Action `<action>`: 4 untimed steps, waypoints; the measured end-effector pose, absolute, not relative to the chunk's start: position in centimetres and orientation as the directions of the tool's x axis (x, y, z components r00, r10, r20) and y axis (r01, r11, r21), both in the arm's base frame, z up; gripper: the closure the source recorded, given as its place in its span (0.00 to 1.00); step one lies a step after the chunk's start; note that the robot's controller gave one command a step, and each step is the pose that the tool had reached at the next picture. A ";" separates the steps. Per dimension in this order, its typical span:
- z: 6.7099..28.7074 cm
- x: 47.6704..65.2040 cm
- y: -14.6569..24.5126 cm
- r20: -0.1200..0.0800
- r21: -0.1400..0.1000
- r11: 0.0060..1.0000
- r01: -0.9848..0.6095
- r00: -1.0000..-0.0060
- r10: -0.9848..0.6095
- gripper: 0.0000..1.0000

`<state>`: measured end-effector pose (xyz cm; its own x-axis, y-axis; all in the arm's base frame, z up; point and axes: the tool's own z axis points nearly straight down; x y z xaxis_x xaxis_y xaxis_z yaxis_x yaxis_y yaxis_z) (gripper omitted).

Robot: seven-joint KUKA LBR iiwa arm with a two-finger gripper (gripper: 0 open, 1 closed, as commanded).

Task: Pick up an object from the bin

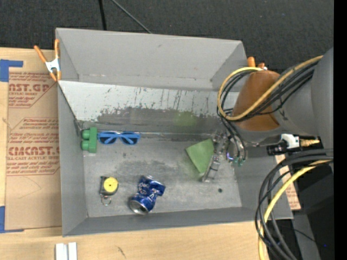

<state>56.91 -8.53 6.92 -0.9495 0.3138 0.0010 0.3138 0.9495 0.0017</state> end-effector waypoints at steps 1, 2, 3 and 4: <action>7.0 56.9 -8.6 -0.001 0.000 0.949 0.314 -0.949 0.314 1.00; 23.6 58.4 -6.7 -0.012 0.003 0.960 0.280 -0.960 0.280 1.00; 23.1 58.3 -6.8 -0.003 0.001 0.960 0.282 -0.960 0.282 0.00; 9.4 55.4 -9.0 0.008 -0.001 0.986 0.167 -0.986 0.167 0.00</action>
Offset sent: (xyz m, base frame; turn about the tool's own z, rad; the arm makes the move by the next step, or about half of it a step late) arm 0.0000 0.0000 0.0000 0.0000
